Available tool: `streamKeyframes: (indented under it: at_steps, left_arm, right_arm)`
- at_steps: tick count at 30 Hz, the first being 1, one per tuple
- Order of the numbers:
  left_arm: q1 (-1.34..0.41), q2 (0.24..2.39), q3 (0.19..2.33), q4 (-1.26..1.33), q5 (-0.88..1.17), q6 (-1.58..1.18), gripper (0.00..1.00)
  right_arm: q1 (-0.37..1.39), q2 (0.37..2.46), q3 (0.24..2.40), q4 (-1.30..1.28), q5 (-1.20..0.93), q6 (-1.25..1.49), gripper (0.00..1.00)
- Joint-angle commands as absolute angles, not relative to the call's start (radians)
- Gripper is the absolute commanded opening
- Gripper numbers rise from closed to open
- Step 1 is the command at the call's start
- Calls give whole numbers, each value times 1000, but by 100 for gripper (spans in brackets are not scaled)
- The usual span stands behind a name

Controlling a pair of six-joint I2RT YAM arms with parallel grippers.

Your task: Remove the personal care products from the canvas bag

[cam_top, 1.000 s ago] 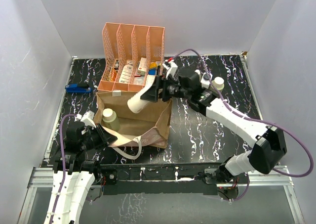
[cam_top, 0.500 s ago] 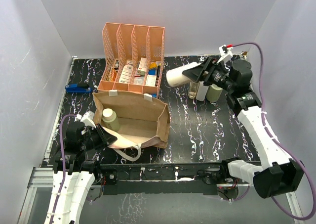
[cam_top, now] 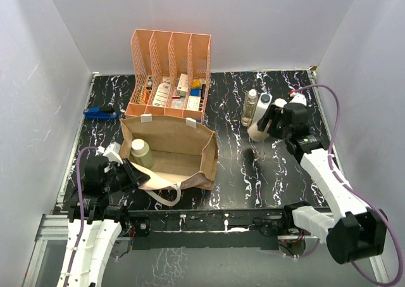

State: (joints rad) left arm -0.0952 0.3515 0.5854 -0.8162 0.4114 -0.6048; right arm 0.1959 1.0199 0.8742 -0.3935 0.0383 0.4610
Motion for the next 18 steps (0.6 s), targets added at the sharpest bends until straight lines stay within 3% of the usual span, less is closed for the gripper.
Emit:
streamKeyframes:
  at_steps: [1, 8, 18]
  left_arm:
    - [-89, 351, 582, -831, 419, -592, 2]
    - [-89, 351, 583, -833, 418, -592, 2]
    - [-88, 350, 583, -833, 418, -593, 2]
  right_arm:
    - [192, 1030, 875, -319, 246, 466, 8]
    - [144, 1092, 908, -339, 533, 525, 8]
    - [4, 1176, 959, -258, 552, 525, 8]
